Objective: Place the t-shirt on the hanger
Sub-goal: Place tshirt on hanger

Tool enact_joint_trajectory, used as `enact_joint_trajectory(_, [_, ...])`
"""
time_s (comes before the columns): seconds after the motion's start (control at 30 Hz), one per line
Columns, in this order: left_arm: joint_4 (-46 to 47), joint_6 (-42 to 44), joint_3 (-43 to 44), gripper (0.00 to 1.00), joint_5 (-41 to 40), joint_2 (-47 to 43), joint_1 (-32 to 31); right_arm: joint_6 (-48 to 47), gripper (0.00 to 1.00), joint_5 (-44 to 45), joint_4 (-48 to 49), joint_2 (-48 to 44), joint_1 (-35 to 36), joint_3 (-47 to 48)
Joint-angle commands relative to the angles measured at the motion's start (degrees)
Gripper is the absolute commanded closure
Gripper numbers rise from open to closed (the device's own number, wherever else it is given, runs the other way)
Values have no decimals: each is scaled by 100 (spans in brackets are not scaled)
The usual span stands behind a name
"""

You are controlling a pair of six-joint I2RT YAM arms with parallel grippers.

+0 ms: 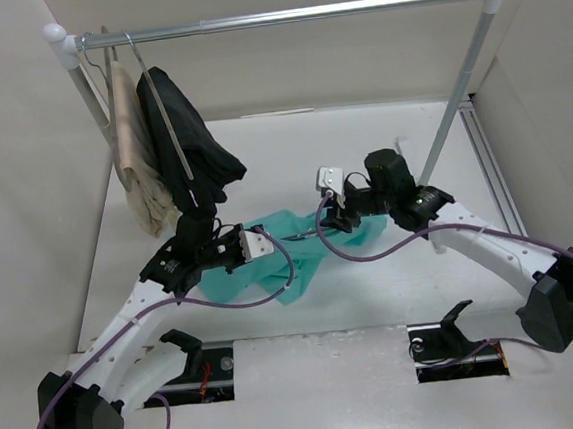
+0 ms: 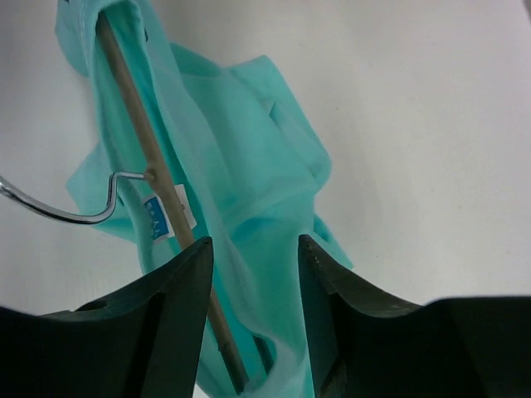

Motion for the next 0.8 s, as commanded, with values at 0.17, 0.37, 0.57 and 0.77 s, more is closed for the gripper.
enact_joint_trajectory(0.17, [178,-74,-65,100,131,-176,2,-168,52,-234,57,167,280,-30])
enact_joint_trajectory(0.37, [231,-126,-65,100,131,-176,2,-106,53,-93,189,342,404,-197])
enact_joint_trajectory(0.57, [231,-126,-65,100,17,-176,2,-53,53,38,75,115,457,-312])
enact_joint_trajectory(0.77, [178,-21,-170,100,17,-176,2,70,53,197,-215,-430,509,-259])
